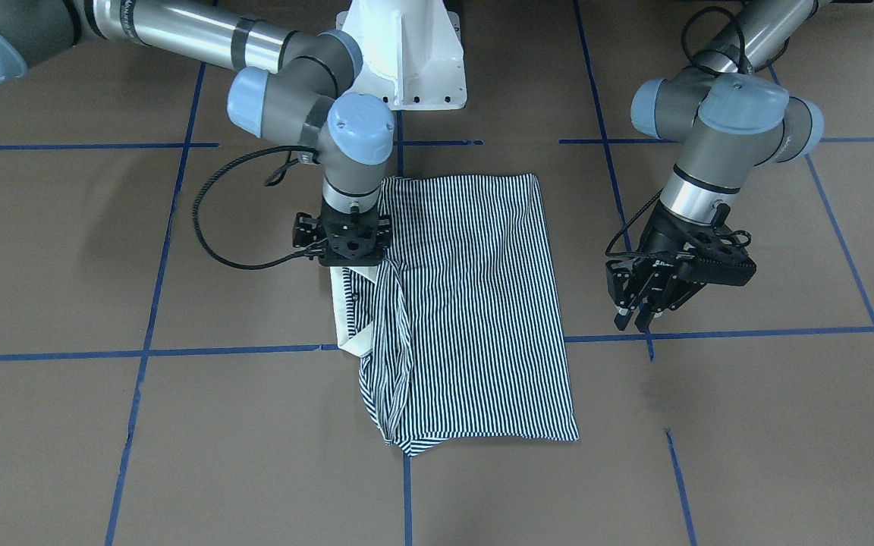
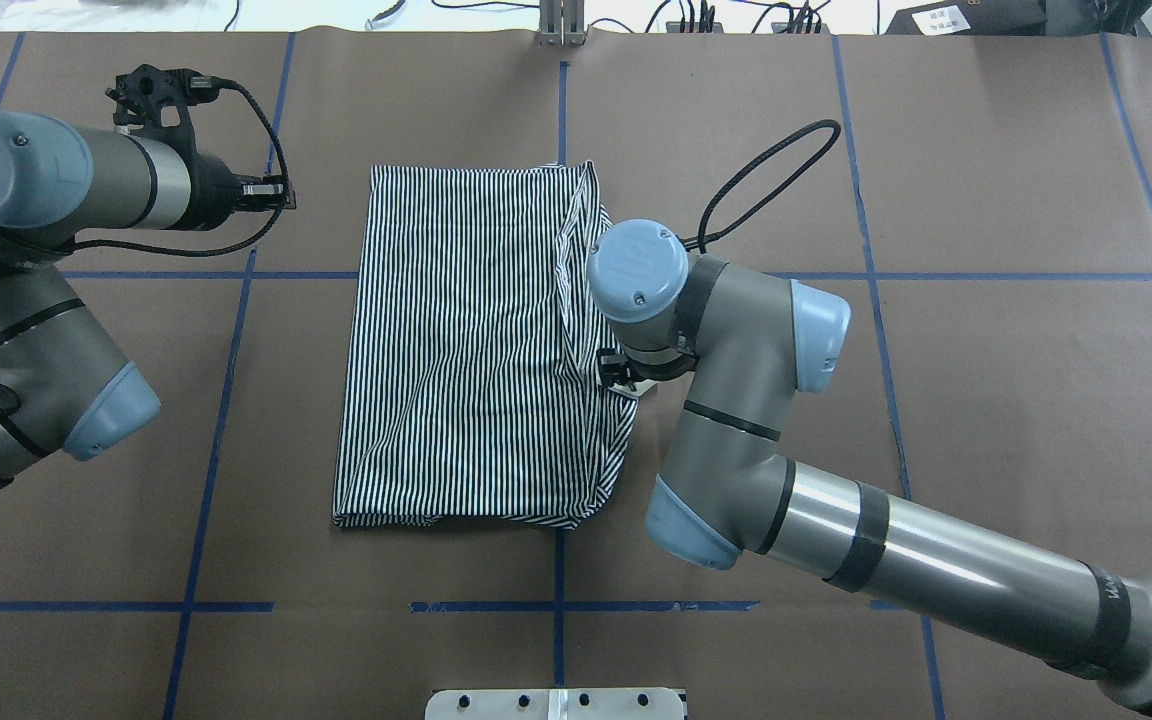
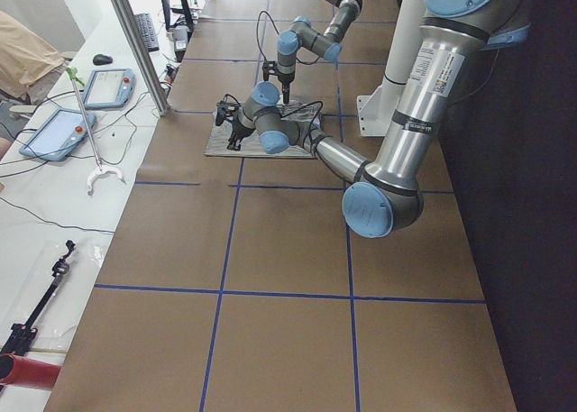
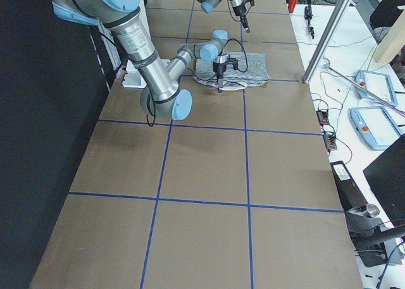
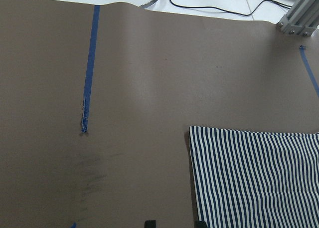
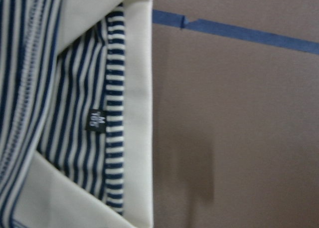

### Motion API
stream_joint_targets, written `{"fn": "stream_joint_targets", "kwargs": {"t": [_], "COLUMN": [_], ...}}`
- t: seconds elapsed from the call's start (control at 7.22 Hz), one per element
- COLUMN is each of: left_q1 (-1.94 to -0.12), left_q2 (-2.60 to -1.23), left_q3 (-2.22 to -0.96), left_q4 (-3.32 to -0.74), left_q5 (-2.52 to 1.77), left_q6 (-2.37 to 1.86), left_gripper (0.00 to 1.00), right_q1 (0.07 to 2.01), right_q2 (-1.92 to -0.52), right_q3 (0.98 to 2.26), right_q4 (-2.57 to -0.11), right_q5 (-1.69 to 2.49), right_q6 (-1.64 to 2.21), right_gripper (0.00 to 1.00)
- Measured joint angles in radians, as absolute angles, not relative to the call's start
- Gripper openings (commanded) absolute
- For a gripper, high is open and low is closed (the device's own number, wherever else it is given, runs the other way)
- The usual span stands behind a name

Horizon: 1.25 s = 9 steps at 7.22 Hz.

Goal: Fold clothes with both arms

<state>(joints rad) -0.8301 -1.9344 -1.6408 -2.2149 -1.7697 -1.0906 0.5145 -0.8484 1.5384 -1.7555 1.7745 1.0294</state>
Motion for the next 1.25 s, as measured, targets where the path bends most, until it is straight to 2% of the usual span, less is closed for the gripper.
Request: {"fn": "stream_joint_targets", "kwargs": {"t": [0.14, 0.42, 0.83, 0.97, 1.25], "left_q1": [-0.831, -0.832, -0.832, -0.830, -0.828], "left_q2": [-1.934, -1.925, -1.899, -1.898, -1.898], "left_q3": [-1.650, -1.670, -1.702, -1.704, -1.704], "left_q4": [-2.212, -2.208, -2.205, -2.206, -2.206], "left_q5": [-1.770, -1.771, -1.772, -1.771, -1.771], "left_q6": [-1.091, -1.091, -1.091, -1.092, -1.093], "left_gripper": [0.38, 0.38, 0.38, 0.38, 0.38], "right_q1": [0.522, 0.540, 0.549, 0.549, 0.550], "right_q2": [-0.858, -0.791, -0.601, -0.575, -0.569], "right_q3": [1.561, 1.537, 1.269, 1.209, 1.171], "right_q4": [-1.771, -1.767, -1.620, -1.590, -1.578], "right_q5": [1.774, 1.775, 1.775, 1.775, 1.776], "right_q6": [1.013, 1.042, 1.176, 1.187, 1.179], "right_gripper": [0.99, 0.99, 0.99, 0.99, 0.99]}}
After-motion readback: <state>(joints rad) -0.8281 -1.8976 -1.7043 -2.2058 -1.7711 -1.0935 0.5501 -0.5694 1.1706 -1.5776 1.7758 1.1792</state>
